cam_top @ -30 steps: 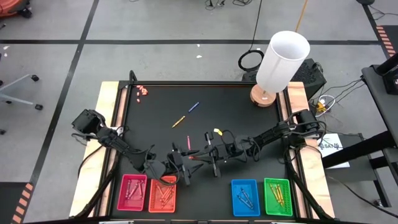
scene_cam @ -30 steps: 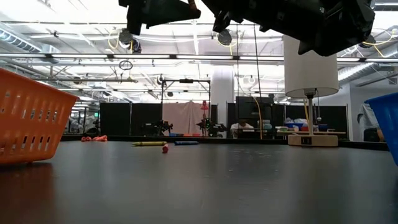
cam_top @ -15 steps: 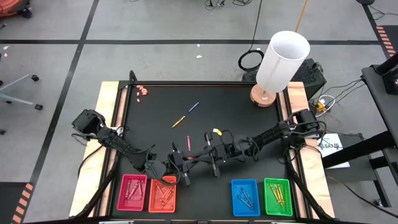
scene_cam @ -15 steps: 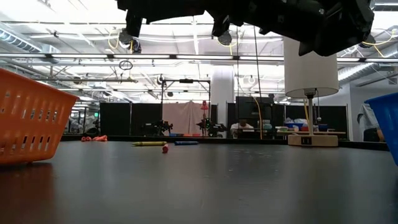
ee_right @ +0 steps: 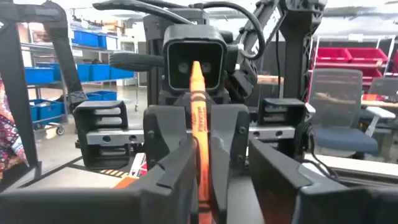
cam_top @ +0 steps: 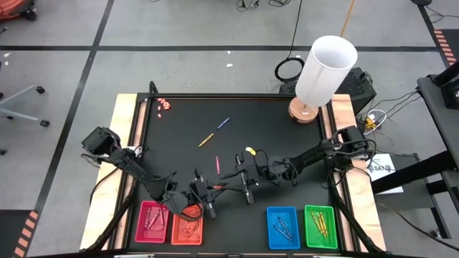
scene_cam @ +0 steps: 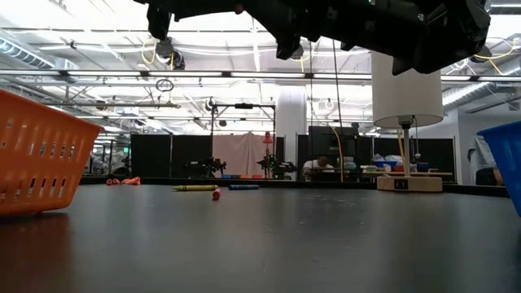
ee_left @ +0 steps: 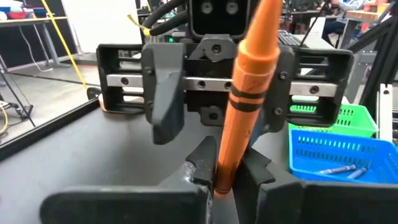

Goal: Sort crayons
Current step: Put the orange crayon into the orange bin

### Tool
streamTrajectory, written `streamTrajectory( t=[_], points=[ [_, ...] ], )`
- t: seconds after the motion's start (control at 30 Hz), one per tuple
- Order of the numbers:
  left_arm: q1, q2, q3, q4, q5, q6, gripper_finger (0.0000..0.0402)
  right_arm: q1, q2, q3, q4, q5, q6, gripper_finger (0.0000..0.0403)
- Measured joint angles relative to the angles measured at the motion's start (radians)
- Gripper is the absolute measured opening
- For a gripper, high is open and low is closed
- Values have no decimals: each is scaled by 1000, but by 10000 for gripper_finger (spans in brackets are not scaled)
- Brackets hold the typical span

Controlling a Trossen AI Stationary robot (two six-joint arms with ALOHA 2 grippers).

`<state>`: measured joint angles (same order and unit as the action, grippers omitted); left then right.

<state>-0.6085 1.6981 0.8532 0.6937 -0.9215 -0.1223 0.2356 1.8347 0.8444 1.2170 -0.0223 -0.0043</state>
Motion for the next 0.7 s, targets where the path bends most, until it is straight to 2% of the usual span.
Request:
streamTrajectory(
  t=[0.2, 0.43, 0.57, 0.7],
  points=[
    [-26, -1, 0, -37, -6, 2, 22, 0, -37, 0, -94, 0, 12, 163],
    [-64, -51, 0, -191, -32, -52, 18, 5, -164, 0, -436, -5, -9, 163],
    [-92, -139, 0, -411, 2, -247, 18, 16, -222, 0, -625, -6, -11, 160],
    [-119, -220, 0, -654, 122, -524, 17, 32, -233, 0, -753, -7, -16, 160]
  ],
)
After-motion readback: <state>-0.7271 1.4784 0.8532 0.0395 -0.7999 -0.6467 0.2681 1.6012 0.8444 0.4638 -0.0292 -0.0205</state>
